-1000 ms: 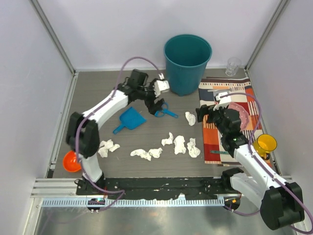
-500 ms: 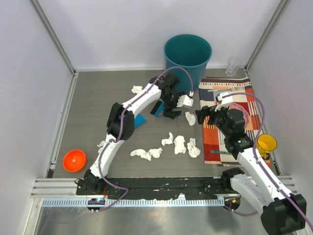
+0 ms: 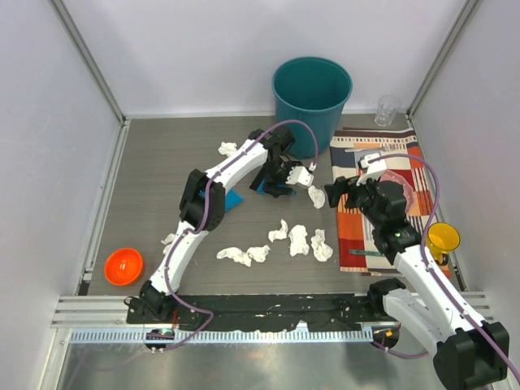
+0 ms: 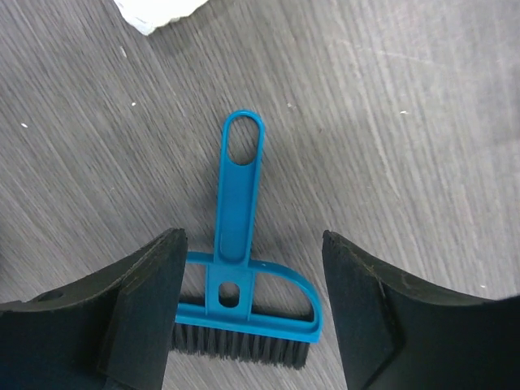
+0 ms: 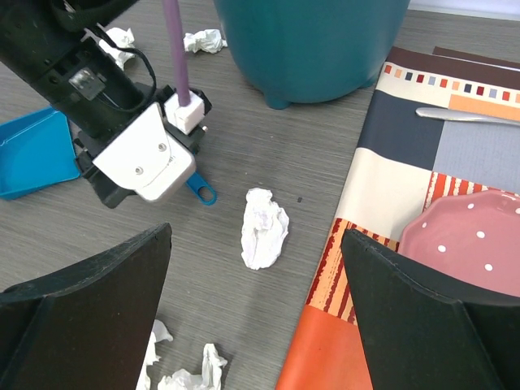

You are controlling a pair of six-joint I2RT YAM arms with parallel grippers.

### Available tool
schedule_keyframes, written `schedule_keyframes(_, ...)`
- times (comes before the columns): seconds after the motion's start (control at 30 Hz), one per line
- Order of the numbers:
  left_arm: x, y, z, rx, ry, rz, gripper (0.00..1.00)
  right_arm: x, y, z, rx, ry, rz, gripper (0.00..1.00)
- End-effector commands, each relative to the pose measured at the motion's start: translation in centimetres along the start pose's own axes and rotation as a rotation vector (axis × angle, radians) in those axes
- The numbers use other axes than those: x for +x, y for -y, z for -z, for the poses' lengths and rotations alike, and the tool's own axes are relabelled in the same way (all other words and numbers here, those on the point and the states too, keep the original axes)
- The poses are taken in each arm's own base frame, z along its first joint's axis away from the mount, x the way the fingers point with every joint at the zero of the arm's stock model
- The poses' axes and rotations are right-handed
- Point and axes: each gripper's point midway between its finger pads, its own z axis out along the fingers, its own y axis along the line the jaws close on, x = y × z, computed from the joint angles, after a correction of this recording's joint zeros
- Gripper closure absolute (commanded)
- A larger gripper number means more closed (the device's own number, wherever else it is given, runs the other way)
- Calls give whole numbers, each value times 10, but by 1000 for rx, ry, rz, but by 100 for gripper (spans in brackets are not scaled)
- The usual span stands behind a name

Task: Sweep away the paper scraps from the table

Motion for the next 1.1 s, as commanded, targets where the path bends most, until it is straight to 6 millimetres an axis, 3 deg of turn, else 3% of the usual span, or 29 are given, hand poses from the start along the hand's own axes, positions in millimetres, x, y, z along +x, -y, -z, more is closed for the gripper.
schedule_keyframes(0.0, 12, -9, -14, -30, -55, 5, 30, -26, -2, 2, -5, 64, 6, 9)
schedule_keyframes(0.23, 18, 1, -27, 14, -57, 10, 44, -29, -4, 5, -12, 73, -3, 9)
schedule_keyframes(0.4, 22, 12, -31, 46, -72, 13, 73, -37, -3, 11, 3, 97, -8, 9)
schedule_keyframes(0.43, 21, 12, -31, 41, -72, 11, 94, -38, -2, 12, 8, 101, -11, 9)
schedule_keyframes(0.47, 19, 14, -28, 34, -73, 17, 100, -41, -2, 13, 14, 106, -17, 9)
schedule_keyframes(0.53, 13, 5, -27, -34, -57, 67, 100, -45, 4, 16, 55, 116, -51, 7)
schedule_keyframes(0.6, 1, 7, -14, -86, -21, 144, 100, -49, 8, 15, 86, 113, -88, 7)
schedule_keyframes(0.63, -8, -3, -7, -143, 17, 144, 100, -48, 15, 16, 142, 88, -142, 5)
schedule_keyframes(0.67, -9, 5, -8, -138, 38, 175, 100, -49, 18, 16, 164, 81, -171, 3)
schedule_keyframes(0.7, -23, 0, 14, -191, 77, 180, 100, -49, 21, 15, 187, 72, -205, 0)
schedule_keyframes(0.73, -29, -4, 20, -228, 113, 242, 100, -43, 26, 12, 230, 39, -258, 0)
schedule_keyframes(0.8, -37, -11, 43, -285, 162, 314, 100, -52, 17, 5, 184, 31, -338, 0)
schedule_keyframes(0.83, -37, -15, 50, -313, 194, 385, 100, -48, 1, -8, 95, -17, -363, 0)
schedule_keyframes(0.97, -54, -15, 86, -357, 273, 413, 100, -41, -19, -37, -23, -129, -505, 1)
schedule_keyframes(1.07, -63, -4, 105, -361, 296, 394, 100, -45, -20, -49, -91, -150, -570, 4)
